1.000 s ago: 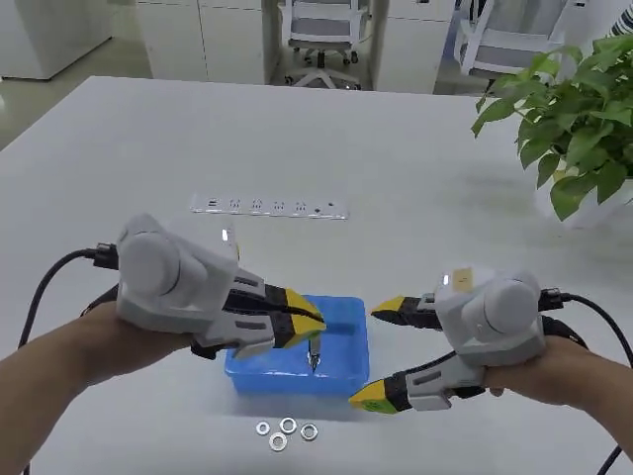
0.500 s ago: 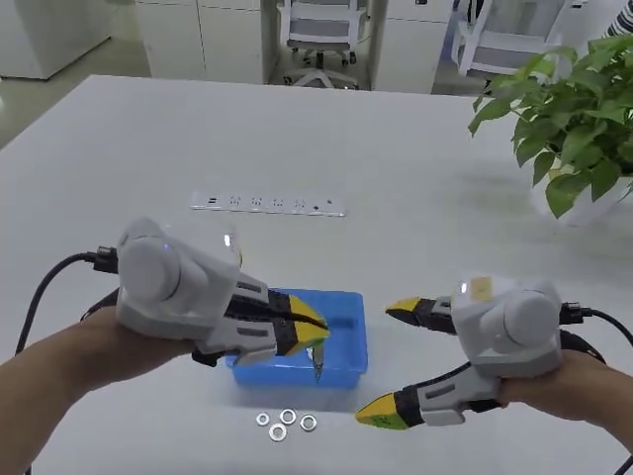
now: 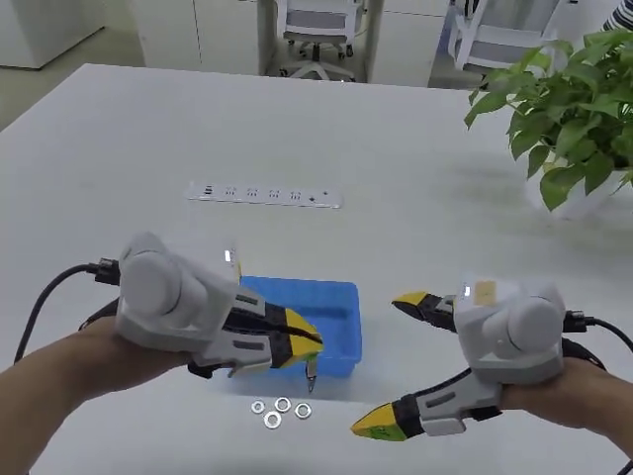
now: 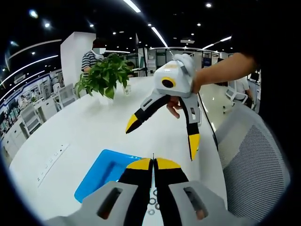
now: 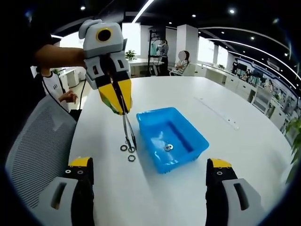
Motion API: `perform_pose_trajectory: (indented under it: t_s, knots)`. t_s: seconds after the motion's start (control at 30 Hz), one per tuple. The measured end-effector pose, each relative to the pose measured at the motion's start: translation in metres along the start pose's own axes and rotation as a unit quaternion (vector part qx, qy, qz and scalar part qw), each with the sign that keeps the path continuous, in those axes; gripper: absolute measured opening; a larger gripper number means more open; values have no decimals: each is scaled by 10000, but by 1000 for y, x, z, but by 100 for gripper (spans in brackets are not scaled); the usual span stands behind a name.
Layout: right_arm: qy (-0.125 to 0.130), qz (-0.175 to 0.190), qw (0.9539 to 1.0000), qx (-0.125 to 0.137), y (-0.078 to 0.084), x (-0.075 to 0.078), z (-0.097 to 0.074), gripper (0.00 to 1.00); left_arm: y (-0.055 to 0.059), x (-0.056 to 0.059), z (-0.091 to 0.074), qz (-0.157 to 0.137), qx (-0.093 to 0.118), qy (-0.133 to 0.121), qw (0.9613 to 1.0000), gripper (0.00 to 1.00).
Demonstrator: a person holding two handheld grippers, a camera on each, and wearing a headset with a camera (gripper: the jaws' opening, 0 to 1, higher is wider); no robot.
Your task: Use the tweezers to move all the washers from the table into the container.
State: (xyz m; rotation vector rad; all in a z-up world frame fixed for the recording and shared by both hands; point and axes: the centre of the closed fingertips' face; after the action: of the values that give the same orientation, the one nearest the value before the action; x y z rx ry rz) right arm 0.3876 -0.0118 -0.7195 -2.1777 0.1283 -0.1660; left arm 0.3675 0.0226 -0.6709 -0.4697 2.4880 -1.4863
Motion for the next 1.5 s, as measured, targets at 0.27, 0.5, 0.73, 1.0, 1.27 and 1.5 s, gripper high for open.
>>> perform_pose_trajectory:
  t_s: [0.27,0.5,0.73,1.0,1.27,1.5]
  knots:
    - [-44,-20,10000,-27,4,-5,1,100,9,4,4,1,-65,78,9999,5]
    - [-121,14,9999,-94,10,-12,3,100,18,8,8,-33,-139,122,9998,5]
    - [-172,27,9998,-133,12,-18,3,100,24,10,9,-65,-179,133,9997,5]
    - [-214,-23,9997,-135,12,-20,3,97,28,11,12,-46,-222,152,9996,5]
    - [-355,-193,9992,-73,8,-25,7,87,30,12,11,-41,-200,158,9997,5]
    - [-557,-565,9967,-143,8,-31,15,69,29,15,10,53,-247,265,9993,5]
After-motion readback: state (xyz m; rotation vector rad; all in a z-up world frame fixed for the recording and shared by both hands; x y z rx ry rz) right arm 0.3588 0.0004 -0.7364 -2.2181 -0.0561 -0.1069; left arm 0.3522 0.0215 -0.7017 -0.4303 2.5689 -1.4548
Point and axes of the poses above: the centre of the closed fingertips' face, and the gripper's own axes: z roughly forward along the fingers, x roughly to its right, y roughly out of its underside, and after that the axes turned 3 degrees about -z, right-handed
